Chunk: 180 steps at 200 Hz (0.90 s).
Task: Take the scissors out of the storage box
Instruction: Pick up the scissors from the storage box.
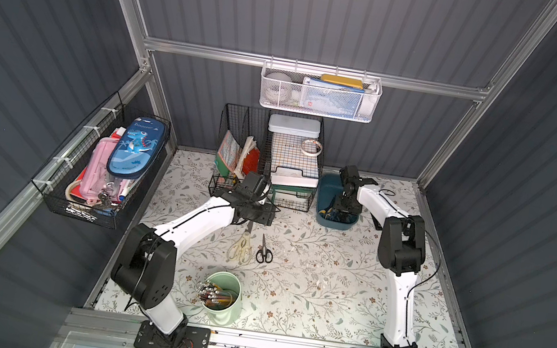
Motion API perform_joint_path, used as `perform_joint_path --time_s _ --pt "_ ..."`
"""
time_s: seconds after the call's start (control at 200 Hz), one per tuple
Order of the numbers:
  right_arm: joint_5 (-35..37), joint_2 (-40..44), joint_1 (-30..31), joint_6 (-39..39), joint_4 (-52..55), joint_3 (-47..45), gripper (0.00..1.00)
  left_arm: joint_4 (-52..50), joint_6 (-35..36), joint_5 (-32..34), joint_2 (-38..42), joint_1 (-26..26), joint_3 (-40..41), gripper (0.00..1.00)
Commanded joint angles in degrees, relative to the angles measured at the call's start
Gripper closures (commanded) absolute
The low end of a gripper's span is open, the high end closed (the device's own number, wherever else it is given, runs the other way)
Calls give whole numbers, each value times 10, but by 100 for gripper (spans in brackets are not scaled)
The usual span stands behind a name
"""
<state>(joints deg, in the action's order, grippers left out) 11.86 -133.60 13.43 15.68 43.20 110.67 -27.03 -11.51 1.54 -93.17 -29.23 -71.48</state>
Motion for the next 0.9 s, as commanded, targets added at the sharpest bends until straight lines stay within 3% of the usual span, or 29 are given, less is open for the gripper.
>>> perform_joint_path --time_s 0.0,0.4,0.675,0.896 --pt "8 -15 -7 7 14 17 62 -5 10 0 9 1 2 29" --pt "-55 -111 -8 9 92 102 64 -11 12 2 7 0 -4 29" --pt "-76 -114 -8 15 82 103 91 -14 14 4 8 1 -4 29" --pt "-66 -42 -8 10 26 46 97 -12 11 -7 -1 0 -11 29"
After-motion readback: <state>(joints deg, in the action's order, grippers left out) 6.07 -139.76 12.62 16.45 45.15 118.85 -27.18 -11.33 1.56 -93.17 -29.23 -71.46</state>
